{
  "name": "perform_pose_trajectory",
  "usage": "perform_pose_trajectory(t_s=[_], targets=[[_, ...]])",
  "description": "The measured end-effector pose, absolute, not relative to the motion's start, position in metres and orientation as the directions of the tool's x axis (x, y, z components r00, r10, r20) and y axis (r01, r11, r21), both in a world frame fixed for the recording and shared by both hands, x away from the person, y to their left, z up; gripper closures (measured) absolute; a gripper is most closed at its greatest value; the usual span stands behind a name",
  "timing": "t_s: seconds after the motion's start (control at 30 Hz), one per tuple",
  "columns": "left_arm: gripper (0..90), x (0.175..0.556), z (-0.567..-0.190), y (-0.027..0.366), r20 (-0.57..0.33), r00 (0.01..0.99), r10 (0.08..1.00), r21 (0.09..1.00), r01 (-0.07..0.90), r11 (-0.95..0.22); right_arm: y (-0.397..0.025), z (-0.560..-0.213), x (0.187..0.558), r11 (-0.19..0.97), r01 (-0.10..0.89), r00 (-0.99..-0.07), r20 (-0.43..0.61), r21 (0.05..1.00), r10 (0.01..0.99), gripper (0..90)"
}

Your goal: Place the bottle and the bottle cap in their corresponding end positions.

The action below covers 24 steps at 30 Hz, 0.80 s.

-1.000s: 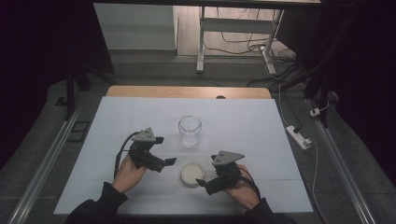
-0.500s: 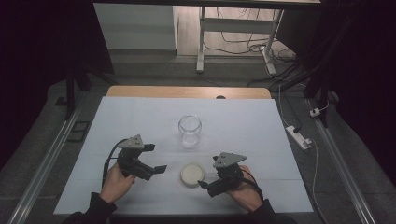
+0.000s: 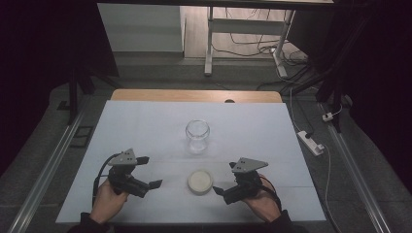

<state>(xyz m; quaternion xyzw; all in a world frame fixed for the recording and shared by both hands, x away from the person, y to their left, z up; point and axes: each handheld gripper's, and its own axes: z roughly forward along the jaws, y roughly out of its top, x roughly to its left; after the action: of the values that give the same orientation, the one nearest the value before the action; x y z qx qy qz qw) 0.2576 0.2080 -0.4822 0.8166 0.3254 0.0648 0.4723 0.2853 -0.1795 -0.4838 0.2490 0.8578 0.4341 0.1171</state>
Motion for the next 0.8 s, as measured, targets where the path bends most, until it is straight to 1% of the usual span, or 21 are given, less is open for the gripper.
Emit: perform_pose_trajectory(t_s=[0.2,0.8], targets=[[0.0,0.243,-0.483,0.221,-0.187,0.756,0.627,0.817,0.474,-0.329,-0.194,-0.482,0.281,0.469,0.348,-0.827,0.031,0.812,0.561,0.0],[0.0,0.201,-0.494,0.264,-0.177,0.648,0.741,0.817,0.516,-0.256,-0.243,-0.480,0.266,0.395,0.384,-0.735,0.017,0.834,0.677,0.0]])
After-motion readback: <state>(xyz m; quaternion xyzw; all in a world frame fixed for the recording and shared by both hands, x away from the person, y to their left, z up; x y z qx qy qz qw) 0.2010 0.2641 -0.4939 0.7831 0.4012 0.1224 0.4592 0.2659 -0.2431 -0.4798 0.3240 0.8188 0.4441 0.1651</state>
